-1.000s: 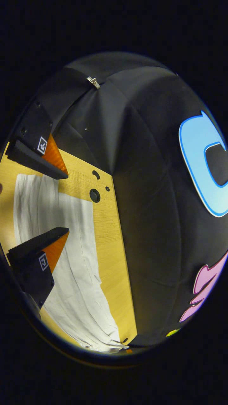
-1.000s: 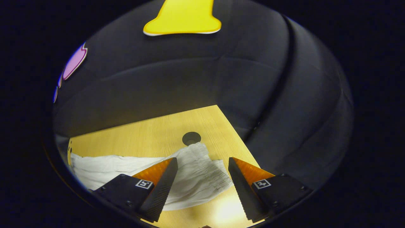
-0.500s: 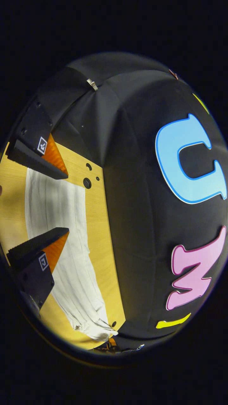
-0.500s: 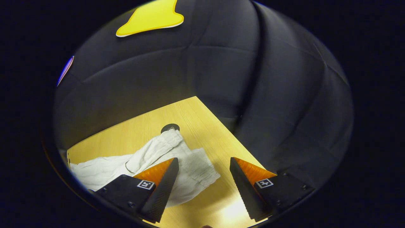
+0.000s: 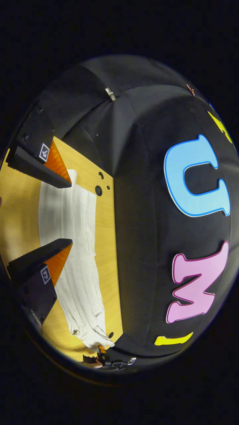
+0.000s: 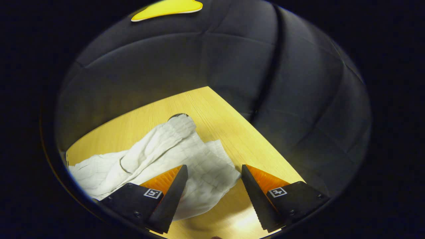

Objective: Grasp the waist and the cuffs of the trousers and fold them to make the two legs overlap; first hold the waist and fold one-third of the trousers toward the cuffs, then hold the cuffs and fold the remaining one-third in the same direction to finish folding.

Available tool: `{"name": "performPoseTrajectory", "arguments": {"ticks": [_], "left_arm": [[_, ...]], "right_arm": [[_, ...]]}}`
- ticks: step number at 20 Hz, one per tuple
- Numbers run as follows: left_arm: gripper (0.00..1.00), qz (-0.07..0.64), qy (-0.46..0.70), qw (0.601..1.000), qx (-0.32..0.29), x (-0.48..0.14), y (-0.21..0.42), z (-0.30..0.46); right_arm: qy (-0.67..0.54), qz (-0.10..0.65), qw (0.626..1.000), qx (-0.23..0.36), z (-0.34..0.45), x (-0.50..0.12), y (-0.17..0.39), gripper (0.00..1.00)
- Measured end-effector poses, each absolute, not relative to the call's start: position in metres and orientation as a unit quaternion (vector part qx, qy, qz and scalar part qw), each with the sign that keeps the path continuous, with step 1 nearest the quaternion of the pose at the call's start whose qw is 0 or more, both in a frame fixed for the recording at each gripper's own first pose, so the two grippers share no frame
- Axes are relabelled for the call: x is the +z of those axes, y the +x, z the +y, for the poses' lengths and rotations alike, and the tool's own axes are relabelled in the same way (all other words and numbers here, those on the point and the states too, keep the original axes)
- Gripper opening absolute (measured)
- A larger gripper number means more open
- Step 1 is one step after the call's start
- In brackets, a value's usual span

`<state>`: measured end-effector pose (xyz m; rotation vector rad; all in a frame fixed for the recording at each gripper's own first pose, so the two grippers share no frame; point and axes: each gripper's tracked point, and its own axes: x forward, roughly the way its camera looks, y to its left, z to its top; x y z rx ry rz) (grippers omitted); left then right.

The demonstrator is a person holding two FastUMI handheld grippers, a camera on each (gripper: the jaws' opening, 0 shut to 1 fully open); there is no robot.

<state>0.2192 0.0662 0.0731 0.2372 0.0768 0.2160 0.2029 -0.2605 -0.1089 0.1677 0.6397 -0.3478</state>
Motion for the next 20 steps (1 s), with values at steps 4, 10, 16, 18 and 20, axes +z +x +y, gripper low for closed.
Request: {"name": "performPoseTrajectory", "arguments": {"ticks": [4, 10, 16, 18, 20], "left_arm": [[0.97, 0.047, 0.102, 0.988, 0.106, 0.062, 0.216, 0.067], [0.98, 0.046, 0.108, 0.988, 0.104, 0.060, 0.212, 0.062], [0.98, 0.049, 0.094, 0.988, 0.113, 0.055, 0.201, 0.070], [0.98, 0.041, 0.081, 0.989, 0.117, 0.057, 0.194, 0.074], [0.98, 0.039, 0.066, 0.990, 0.120, 0.054, 0.190, 0.077]], "right_arm": [[0.080, 0.306, 0.933, -0.170, -0.258, -0.109, 0.202, 0.94], [0.092, 0.307, 0.934, -0.156, -0.240, -0.111, 0.209, 0.38], [0.047, 0.287, 0.948, -0.130, -0.234, -0.085, 0.202, 0.20], [0.024, 0.268, 0.955, -0.127, -0.229, -0.065, 0.198, 0.20], [0.001, 0.239, 0.964, -0.114, -0.225, -0.047, 0.197, 0.20]]}}
